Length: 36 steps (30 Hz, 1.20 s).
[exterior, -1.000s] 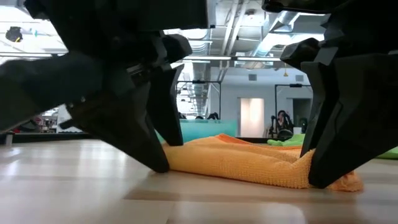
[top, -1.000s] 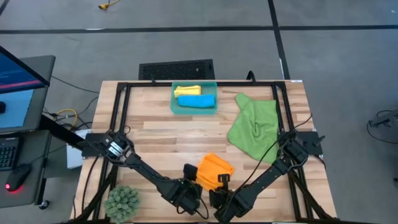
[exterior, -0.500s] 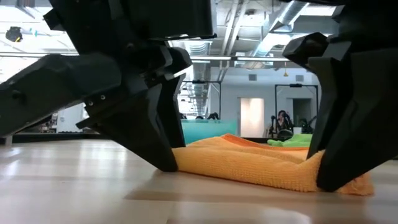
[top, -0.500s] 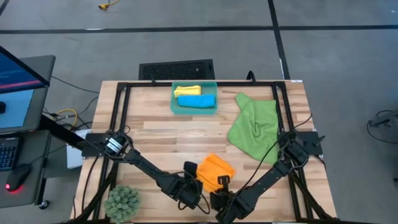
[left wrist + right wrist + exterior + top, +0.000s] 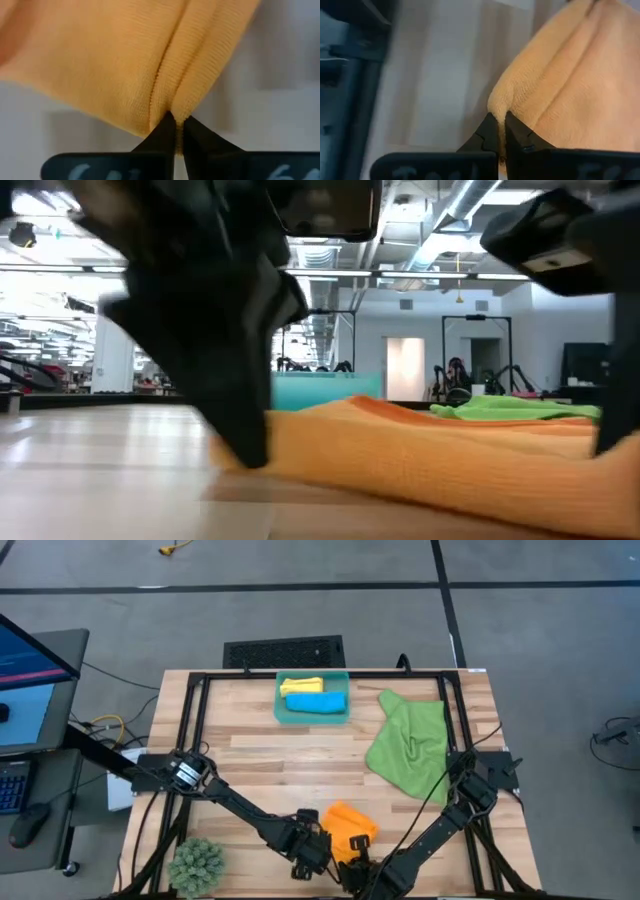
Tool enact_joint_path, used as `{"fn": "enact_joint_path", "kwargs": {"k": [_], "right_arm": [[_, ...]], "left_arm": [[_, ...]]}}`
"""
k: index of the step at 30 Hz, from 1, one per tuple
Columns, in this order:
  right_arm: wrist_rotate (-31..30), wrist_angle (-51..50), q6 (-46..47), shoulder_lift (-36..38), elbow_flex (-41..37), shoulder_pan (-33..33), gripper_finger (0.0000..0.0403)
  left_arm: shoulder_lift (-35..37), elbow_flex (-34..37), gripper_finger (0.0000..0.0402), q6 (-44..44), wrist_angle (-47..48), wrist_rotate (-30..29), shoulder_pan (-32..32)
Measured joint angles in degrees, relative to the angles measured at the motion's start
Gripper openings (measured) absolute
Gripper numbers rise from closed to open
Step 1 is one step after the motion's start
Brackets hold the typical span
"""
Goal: Roll microfiber towels into tight, uniform cylinder then place into a basket
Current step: Roll the orange microfiber towel
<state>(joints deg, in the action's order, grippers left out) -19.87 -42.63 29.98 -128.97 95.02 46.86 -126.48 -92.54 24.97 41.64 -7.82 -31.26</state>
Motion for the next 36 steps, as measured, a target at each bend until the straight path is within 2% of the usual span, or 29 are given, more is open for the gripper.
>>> {"fn": "enact_joint_path", "kwargs": {"k": [6, 9, 13, 18, 25, 29, 36], "right_arm": [[-0.02, 2.48, 1.2, -0.07, 2.08, 1.74, 0.0023], [-0.11, 3.44, 1.5, -0.06, 2.49, 2.83, 0.0019], [-0.62, 5.02, 1.68, 0.0, 2.73, 3.61, 0.0018], [-1.11, 9.5, 1.9, 0.04, 2.76, 3.59, 0.0025], [-1.9, 9.83, 2.35, 0.07, 2.76, 2.55, 0.0017], [-1.53, 8.99, 5.02, 0.13, 2.76, 1.96, 0.002], [-0.99, 7.14, 6.82, 0.2, 2.63, 1.62, 0.0017]], "left_arm": [[-0.61, -5.59, 0.0006, 5.81, 3.04, 16.24, 0.55], [-0.59, -7.61, 0.0004, 9.87, 3.17, 20.65, 1.34], [-0.57, -8.4, 0.0005, 17.43, 4.54, 23.93, 3.55], [-0.5, -8.4, 0.0007, 24.01, 5.39, 25.09, 7.45], [-0.36, -8.11, 0.0008, 26.55, 5.04, 26.88, 12.25], [-0.22, -4.81, 0.0008, 28.37, 1.85, 30.18, 13.48], [0.11, 1.17, 0.0009, 30.44, -4.57, 32.09, 14.21]]}}
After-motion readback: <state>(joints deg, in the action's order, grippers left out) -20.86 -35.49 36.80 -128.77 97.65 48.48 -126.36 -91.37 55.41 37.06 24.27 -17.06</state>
